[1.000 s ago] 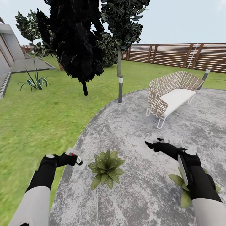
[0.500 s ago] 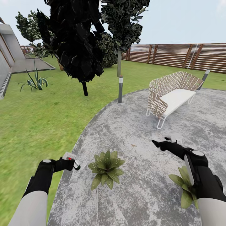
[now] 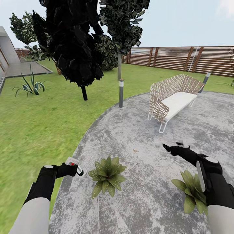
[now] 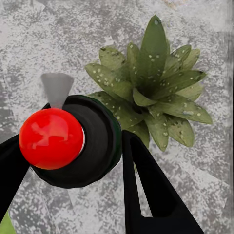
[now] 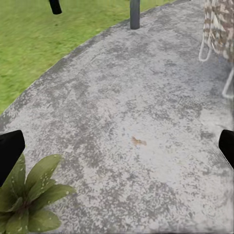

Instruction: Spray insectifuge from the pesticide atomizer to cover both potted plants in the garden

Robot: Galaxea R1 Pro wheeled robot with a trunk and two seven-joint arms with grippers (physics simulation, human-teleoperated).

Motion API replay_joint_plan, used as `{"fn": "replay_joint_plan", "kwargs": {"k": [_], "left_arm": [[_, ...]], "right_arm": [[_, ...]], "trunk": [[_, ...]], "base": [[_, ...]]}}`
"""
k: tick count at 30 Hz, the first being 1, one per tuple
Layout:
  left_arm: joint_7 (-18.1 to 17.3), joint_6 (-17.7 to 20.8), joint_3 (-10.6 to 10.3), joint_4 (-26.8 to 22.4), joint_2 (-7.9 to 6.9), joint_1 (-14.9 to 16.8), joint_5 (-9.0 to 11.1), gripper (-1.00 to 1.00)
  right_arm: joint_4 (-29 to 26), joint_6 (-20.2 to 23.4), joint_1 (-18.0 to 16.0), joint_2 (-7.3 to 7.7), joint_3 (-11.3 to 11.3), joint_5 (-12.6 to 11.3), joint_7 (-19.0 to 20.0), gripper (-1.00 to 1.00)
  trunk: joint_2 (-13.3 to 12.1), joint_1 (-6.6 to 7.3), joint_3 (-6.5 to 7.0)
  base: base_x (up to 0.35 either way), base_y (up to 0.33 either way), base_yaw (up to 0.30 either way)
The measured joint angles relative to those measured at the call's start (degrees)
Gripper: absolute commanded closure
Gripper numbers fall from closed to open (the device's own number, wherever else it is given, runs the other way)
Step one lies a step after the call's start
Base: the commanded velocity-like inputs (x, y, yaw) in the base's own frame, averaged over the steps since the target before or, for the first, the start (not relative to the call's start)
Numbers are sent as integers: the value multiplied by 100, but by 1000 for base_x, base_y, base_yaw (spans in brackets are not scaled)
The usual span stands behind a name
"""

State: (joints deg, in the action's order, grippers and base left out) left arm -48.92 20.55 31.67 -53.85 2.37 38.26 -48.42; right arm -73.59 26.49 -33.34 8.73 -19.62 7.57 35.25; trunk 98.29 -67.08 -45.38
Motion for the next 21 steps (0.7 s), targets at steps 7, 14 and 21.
{"fn": "replay_joint_plan", "kwargs": {"k": [7,14,21], "left_arm": [[-16,-1,-11,-116,9,0,2,100],[-24,0,-18,-150,37,0,-1,100],[-24,0,-17,-150,38,0,-3,100]], "right_arm": [[-1,-1,1,-1,-1661,9,-1,-100],[-1,0,2,-8,-1733,17,-2,-100],[-1,0,1,-9,-1734,24,-2,-100]], "trunk": [[0,0,46],[0,0,92],[0,0,138]], "base": [[0,0,-194],[0,0,-194],[0,0,-194]]}}
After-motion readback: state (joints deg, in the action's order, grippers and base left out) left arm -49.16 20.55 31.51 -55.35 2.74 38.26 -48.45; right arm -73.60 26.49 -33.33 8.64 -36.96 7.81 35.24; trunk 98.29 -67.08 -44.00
